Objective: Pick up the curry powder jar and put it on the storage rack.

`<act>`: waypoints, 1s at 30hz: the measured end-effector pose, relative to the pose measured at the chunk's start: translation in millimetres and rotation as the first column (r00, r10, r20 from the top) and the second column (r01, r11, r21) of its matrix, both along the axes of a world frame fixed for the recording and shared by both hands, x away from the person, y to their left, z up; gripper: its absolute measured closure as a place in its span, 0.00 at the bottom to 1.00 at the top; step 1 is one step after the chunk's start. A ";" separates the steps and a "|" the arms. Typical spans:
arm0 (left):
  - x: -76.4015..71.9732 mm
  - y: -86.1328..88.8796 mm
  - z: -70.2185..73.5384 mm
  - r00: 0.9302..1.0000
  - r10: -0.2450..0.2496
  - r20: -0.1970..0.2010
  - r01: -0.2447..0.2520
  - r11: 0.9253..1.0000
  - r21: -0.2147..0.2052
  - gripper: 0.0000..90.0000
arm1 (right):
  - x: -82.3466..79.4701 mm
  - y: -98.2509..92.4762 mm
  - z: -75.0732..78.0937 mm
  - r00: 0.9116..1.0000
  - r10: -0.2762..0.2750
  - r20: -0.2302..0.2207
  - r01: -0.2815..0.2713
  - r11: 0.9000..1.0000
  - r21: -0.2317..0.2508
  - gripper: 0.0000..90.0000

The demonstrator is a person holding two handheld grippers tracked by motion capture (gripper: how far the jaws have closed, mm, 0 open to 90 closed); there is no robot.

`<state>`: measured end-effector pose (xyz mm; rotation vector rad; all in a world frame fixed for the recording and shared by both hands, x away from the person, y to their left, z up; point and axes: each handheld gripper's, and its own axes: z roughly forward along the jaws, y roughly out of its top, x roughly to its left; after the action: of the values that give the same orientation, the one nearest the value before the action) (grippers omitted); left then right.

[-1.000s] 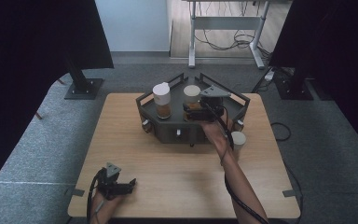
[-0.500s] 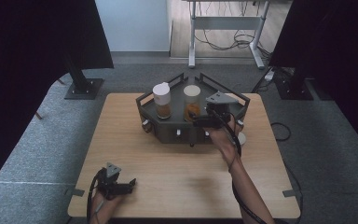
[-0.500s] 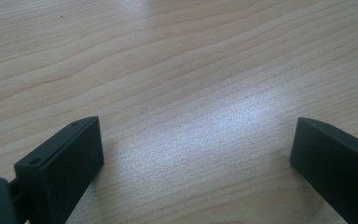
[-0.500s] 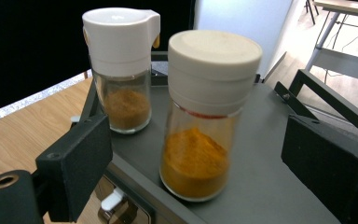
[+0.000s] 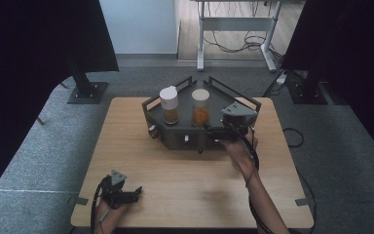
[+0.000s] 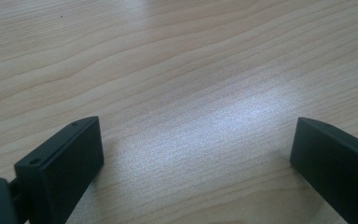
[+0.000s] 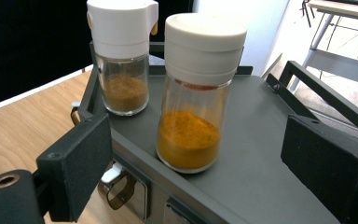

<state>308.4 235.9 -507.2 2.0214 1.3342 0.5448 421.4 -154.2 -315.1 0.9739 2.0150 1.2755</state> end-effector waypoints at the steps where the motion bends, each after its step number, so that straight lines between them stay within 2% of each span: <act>1: 0.0 0.0 0.2 1.000 0.000 -0.002 0.000 1.000 0.002 0.03 | -1.3 -0.9 -0.6 1.000 0.001 0.001 -0.001 1.000 0.000 0.09; 16: 0.1 -0.1 -0.5 1.000 0.001 0.005 -0.001 1.000 -0.003 0.02 | -21.3 -14.8 -8.6 1.000 -0.002 0.006 0.002 1.000 -0.007 0.09; 22: 0.0 -0.1 -0.2 1.000 0.000 0.002 0.000 1.000 -0.003 0.02 | -29.5 -18.6 -12.1 1.000 -0.009 0.021 0.010 0.999 -0.037 0.09; 30: 0.0 -0.2 -0.4 1.000 0.002 0.006 -0.002 1.000 -0.004 0.03 | -39.5 -28.6 -18.5 0.999 -0.026 0.027 0.027 0.999 -0.046 0.09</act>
<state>308.5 235.7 -507.7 2.0144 1.3330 0.5480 381.9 -182.8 -333.6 0.9542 1.9964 1.2160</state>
